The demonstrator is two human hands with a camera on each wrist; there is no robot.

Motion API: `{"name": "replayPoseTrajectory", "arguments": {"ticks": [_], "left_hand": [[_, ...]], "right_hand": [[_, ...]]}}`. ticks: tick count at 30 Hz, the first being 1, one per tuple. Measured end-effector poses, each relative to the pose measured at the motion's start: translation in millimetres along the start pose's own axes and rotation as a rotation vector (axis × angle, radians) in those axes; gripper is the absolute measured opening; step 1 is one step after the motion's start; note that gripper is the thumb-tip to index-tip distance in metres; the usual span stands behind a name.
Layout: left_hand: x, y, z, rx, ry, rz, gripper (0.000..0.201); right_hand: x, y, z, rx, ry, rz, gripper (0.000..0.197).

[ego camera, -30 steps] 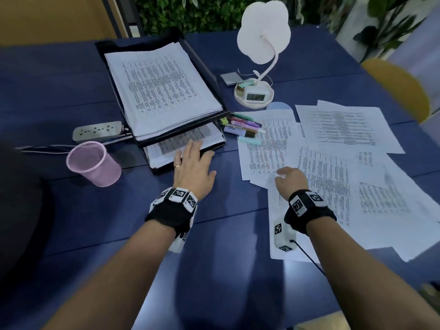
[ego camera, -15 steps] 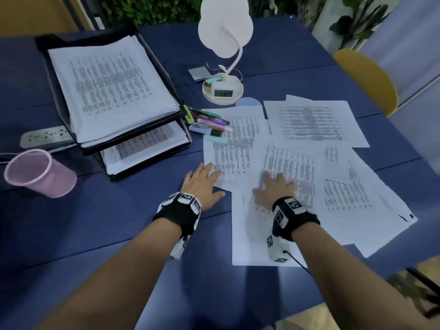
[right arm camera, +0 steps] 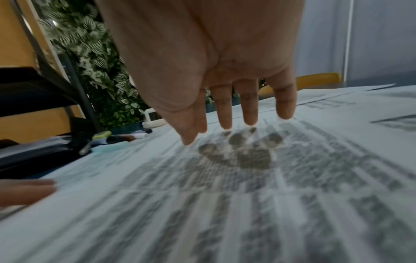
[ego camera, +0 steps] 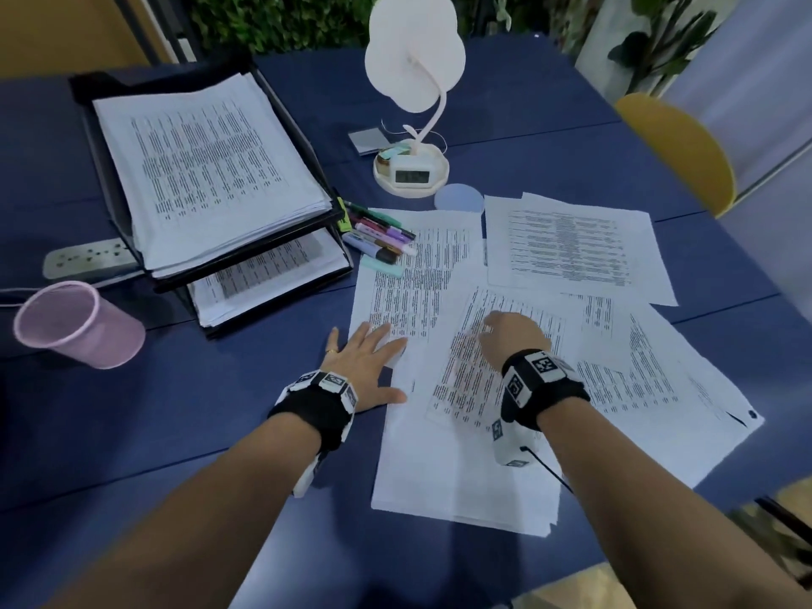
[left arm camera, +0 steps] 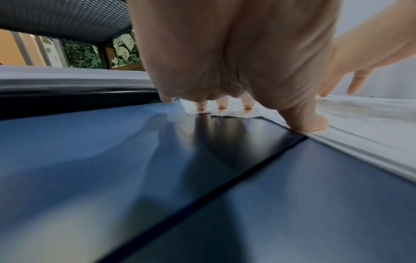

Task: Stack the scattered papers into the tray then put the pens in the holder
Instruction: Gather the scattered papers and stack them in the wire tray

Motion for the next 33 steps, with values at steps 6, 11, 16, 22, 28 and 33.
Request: {"name": "replayPoseTrajectory", "arguments": {"ticks": [6,11,16,22,28,33], "left_hand": [[-27,-1,-37,-0.011,0.058,-0.026,0.096],[-44,3,-65,-0.020,0.161,-0.052,0.115],[-55,4,-92,0.014,0.257,-0.172,0.131],[-52,22,-93,-0.344,0.408,0.205,0.112],[-54,20,-79,-0.145,0.555,0.125,0.105],[-56,11,-63,-0.196,0.593,0.086,0.090]], "right_hand": [[6,-9,18,-0.034,-0.027,-0.006,0.044],[-6,-20,8,-0.072,-0.030,-0.029,0.053],[-6,-23,-1,-0.075,-0.036,-0.018,0.085],[-3,-31,-6,-0.172,-0.006,-0.103,0.108],[-4,-26,-6,-0.164,-0.023,-0.111,0.103],[-10,-22,-15,-0.166,-0.026,-0.119,0.094]]}}
Point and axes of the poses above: each hand's wrist, its own x-axis towards the middle knuckle, its own y-axis out of the back of the hand, z = x × y, the point moved 8 cm from there along x, towards the middle knuckle, and after that the axes turned 12 degrees about -y, right-handed, at the moved point
